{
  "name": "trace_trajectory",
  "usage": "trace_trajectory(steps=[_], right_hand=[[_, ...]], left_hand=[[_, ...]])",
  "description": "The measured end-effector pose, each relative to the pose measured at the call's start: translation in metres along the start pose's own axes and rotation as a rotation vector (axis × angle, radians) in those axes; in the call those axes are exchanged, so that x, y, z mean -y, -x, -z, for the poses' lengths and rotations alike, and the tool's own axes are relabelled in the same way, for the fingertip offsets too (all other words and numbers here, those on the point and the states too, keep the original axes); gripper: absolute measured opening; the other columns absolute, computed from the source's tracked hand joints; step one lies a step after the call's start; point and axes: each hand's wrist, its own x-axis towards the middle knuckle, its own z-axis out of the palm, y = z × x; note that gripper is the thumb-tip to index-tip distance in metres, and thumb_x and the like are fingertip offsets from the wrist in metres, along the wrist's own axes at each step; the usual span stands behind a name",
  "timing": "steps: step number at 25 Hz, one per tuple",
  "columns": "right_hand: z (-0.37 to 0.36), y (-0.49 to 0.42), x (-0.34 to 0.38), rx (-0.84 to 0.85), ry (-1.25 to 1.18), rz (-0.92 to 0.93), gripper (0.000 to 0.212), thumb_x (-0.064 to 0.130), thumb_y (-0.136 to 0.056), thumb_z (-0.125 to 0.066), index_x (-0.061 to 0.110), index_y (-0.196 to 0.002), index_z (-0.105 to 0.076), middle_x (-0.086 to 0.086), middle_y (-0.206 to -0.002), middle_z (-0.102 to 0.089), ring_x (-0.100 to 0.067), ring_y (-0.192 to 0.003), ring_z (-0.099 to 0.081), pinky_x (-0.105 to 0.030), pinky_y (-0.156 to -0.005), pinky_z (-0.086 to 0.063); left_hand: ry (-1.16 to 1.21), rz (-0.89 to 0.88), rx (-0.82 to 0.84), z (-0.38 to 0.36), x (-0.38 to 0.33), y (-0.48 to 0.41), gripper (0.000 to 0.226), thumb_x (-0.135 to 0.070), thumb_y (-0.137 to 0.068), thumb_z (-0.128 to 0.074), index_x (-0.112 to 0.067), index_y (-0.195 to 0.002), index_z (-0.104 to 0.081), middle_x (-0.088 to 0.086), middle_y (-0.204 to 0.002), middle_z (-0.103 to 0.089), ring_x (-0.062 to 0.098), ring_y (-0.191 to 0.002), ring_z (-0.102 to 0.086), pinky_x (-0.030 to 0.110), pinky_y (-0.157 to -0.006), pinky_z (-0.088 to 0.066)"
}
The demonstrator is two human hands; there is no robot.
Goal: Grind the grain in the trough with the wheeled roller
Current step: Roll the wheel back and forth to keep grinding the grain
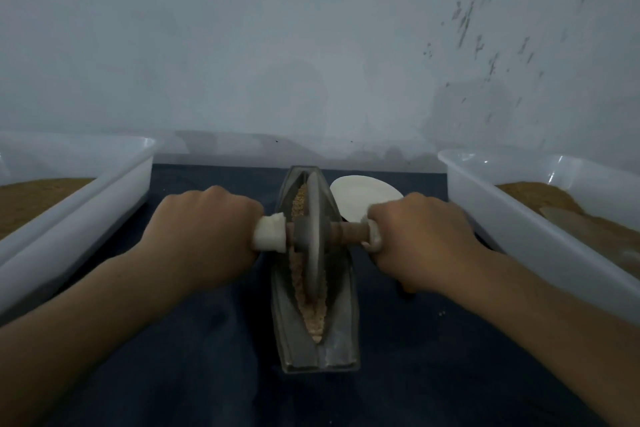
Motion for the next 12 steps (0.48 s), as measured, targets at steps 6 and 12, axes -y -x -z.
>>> trace_trajectory(steps=[6,12], right_hand=[[-0.004,0.005,-0.003,0.036,-0.001,-0.027,0.025,0.056,-0.072,-0.046,0.033,-0.065,-0.048,0.009,-0.058,-0.043,-0.008,-0.049,-0.039,-0.023,-0.044,-0.022],[-0.032,-0.063,0.006,0.016,0.02,-0.139,0.019,0.044,-0.077,-0.063,0.027,-0.074,-0.054,0.005,-0.069,-0.051,-0.016,-0.055,-0.041,-0.027,-0.05,-0.025]], left_hand=[[-0.119,-0.057,-0.137,-0.002,-0.001,0.0,0.027,-0.048,-0.073,-0.063,-0.033,-0.07,-0.04,-0.011,-0.058,-0.029,0.012,-0.047,-0.025,0.026,-0.048,-0.022],[-0.061,0.074,-0.148,-0.034,-0.009,-0.056,0.019,-0.032,-0.083,-0.059,-0.028,-0.072,-0.045,-0.007,-0.061,-0.036,0.021,-0.054,-0.047,0.029,-0.051,-0.027]])
